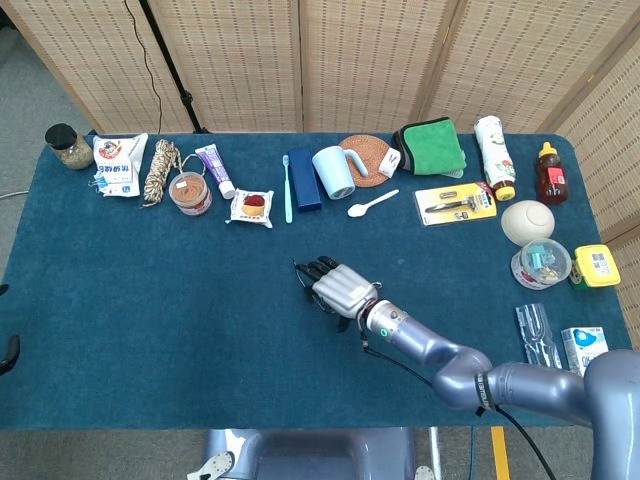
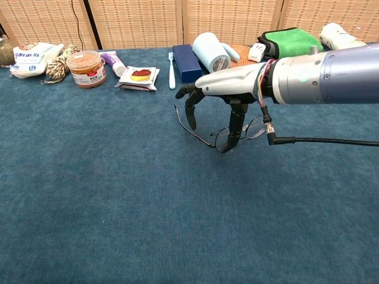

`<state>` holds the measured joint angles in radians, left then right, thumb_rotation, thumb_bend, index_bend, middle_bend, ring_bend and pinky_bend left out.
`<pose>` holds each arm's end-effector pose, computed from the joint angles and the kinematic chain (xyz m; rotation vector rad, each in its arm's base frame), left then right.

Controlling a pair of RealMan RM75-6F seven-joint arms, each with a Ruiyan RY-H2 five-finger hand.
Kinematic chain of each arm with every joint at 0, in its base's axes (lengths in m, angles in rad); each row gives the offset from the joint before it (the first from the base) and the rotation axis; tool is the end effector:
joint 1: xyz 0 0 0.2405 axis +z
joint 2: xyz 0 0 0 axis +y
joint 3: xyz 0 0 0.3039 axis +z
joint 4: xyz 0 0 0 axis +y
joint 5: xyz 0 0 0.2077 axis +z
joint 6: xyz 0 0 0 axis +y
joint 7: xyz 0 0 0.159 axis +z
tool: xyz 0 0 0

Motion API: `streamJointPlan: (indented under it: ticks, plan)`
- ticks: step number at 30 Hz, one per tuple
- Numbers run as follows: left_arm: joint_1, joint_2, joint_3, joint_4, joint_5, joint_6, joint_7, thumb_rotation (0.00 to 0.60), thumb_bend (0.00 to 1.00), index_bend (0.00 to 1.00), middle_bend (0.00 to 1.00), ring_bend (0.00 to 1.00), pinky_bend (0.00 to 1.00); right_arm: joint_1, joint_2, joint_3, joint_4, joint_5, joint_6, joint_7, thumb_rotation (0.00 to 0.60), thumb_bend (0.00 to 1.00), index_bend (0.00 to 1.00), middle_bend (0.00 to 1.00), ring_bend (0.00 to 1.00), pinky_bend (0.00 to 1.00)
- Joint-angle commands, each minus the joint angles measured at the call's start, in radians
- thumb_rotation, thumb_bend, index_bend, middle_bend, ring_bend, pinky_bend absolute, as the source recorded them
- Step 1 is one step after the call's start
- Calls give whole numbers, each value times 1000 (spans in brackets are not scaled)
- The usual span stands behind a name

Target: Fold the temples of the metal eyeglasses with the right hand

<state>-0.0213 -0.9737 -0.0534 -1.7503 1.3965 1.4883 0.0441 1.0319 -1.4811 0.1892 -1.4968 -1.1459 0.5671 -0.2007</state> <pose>-0.3575 0.1753 0.2278 -1.2781 -0.9368 -0.7765 -0.0806 -0.4077 -0.0432 2.3407 -0.9080 0.8448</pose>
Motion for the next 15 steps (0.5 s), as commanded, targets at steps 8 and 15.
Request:
streamJointPlan:
  ticks: [8,15]
  plan:
    - [-2,-1,1,2,1,-3,-4,561,455,127,0,0,0,70,-20,-40,4,144,-15,-119,600,100,334,0,0,0]
    - [-2,-2,1,11,-4,-8,-11,561,454,127,0,0,0,106,-2,-77,1,288,72,-238,600,100,343,0,0,0]
